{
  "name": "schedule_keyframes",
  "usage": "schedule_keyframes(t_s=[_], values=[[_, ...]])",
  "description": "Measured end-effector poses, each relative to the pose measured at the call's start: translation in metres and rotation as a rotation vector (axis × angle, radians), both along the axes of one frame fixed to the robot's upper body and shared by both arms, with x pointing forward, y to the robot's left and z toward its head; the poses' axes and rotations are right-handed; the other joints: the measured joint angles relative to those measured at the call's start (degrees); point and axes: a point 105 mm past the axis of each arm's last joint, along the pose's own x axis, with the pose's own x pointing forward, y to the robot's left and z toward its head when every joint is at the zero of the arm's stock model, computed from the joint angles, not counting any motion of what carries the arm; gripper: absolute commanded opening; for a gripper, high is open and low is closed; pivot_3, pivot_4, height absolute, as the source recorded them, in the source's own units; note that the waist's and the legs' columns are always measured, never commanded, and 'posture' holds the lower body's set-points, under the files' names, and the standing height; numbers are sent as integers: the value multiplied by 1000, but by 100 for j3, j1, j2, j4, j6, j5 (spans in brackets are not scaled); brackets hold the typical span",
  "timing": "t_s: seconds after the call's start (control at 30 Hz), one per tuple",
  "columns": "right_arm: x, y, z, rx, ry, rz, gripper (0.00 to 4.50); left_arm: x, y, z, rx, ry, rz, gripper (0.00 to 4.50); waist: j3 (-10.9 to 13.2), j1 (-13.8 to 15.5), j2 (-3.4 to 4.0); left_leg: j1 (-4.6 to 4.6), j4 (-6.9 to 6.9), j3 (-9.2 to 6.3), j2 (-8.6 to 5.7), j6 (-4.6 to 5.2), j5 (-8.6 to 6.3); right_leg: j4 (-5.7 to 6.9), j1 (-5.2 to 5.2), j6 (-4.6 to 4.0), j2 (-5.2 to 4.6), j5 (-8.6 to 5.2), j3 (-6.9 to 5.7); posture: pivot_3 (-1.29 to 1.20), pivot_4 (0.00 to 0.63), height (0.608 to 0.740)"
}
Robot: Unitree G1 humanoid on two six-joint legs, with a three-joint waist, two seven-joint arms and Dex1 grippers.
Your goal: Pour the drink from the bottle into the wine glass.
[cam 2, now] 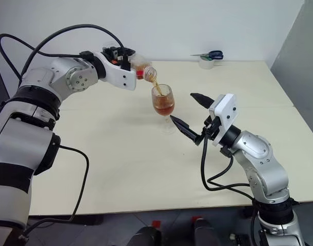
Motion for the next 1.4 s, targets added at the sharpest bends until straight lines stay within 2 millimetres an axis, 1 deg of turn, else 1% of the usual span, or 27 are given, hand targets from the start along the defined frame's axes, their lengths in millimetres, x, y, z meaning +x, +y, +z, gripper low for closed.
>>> schedule_keyframes(t_s=[0.13, 0.27, 0.43, 0.5, 0.57, 0.67, 0.7, 0.73, 0.8, 0.87, 0.93, 1.0, 1.03, 1.2, 1.27, 1.4], values=[[0, 0, -1, -2, 2, 0, 4500, -1, -8, 7, -135, 48, -31, 1753, 0, -6, 0, 1, 0, 2, 1, 0, 0, 1, 0, 0, -1, 0, 3, 0, 150, 740], [0, -1, -1, -12, 2, 1, 4500, -3, -10, 5, -295, 127, -61, 1753, 0, -17, 0, 3, 1, -1, 3, 0, 0, 4, 0, 0, 0, 0, 5, 0, 150, 740], [-2, 1, -3, -26, 6, 17, 4500, -7, -11, -6, -494, 235, -117, 1753, 0, -19, 0, 4, 3, -8, 4, 0, 0, 6, 0, 0, -1, 0, 7, 0, 150, 740], [-3, 2, -3, -36, 6, 32, 4500, -8, -11, -16, -589, 282, -141, 1753, 0, -19, 0, 4, 6, -12, 5, -1, 0, 7, 0, 0, -2, 0, 7, 0, 150, 740], [-3, 3, -4, -44, 9, 50, 4500, -9, -8, -28, -675, 320, -131, 1753, 0, -21, 0, 5, 7, -12, 6, -1, 1, 10, 0, 0, -3, 0, 8, 0, 150, 740], [-3, 4, -3, -55, 9, 68, 4500, -9, 5, -35, -883, 321, -90, 1753, 0, -22, 0, 5, 8, -17, 9, -1, 0, 11, -1, -1, -7, 0, 9, 0, 150, 740], [-5, 5, -4, -66, 12, 87, 4500, -9, 15, -35, -1030, 291, -59, 1753, -1, -22, 2, 8, 8, -16, 9, -1, 0, 12, -1, -1, -12, 0, 12, 0, 150, 740], [-7, 4, -6, -84, 20, 108, 4500, -9, 30, -38, -1179, 257, -13, 1753, -2, -21, 2, 10, 7, -14, 11, -1, 0, 10, -1, -1, -18, 0, 16, 0, 150, 740], [-12, 2, -11, -114, 44, 139, 4500, -11, 59, -56, -1365, 226, 107, 1753, -4, -25, 1, 14, 6, -15, 13, -1, 0, 11, 0, -1, -18, 1, 15, 0, 150, 740], [-18, 0, -20, -134, 82, 173, 4500, -18, 84, -84, -1514, 204, 218, 1753, -5, -18, 1, 13, 7, -18, 13, -2, 1, 11, 0, -1, -18, 1, 13, 0, 150, 740], [-22, -2, -26, -145, 114, 197, 4500, -24, 98, -110, -1621, 209, 302, 1753, -5, 1, 0, 12, 9, -17, 10, -2, 1, 10, 2, -2, -21, 1, 13, 0, 150, 740], [-27, -4, -29, -147, 133, 223, 4500, -28, 103, -126, -1680, 219, 335, 1753, -8, 31, -6, 12, 13, -22, 9, -2, 1, 8, 7, -2, -22, 2, 7, 0, 150, 740], [-30, -4, -31, -153, 140, 236, 4500, -30, 104, -130, -1706, 222, 338, 1753, -10, 55, -8, 13, 14, -23, 8, -2, 1, 7, 11, -2, -24, 2, 5, 0, 150, 740], [-36, -6, -41, -163, 175, 254, 4500, -33, 103, -129, -1789, 227, 279, 1753, -15, 121, -16, 18, 15, -18, 6, -3, 1, 5, 15, -1, -27, 2, 8, 0, 150, 740], [-35, -6, -41, -156, 176, 246, 4500, -35, 100, -137, -1800, 249, 268, 1753, -15, 127, -16, 20, 13, -18, 7, -3, 1, 5, 15, -1, -27, 2, 9, 0, 150, 740], [-33, -6, -41, -153, 173, 232, 4500, -38, 93, -159, -1824, 329, 269, 1753, -15, 128, -16, 20, 13, -18, 8, -3, 1, 5, 14, -2, -27, 2, 8, 0, 150, 740]])
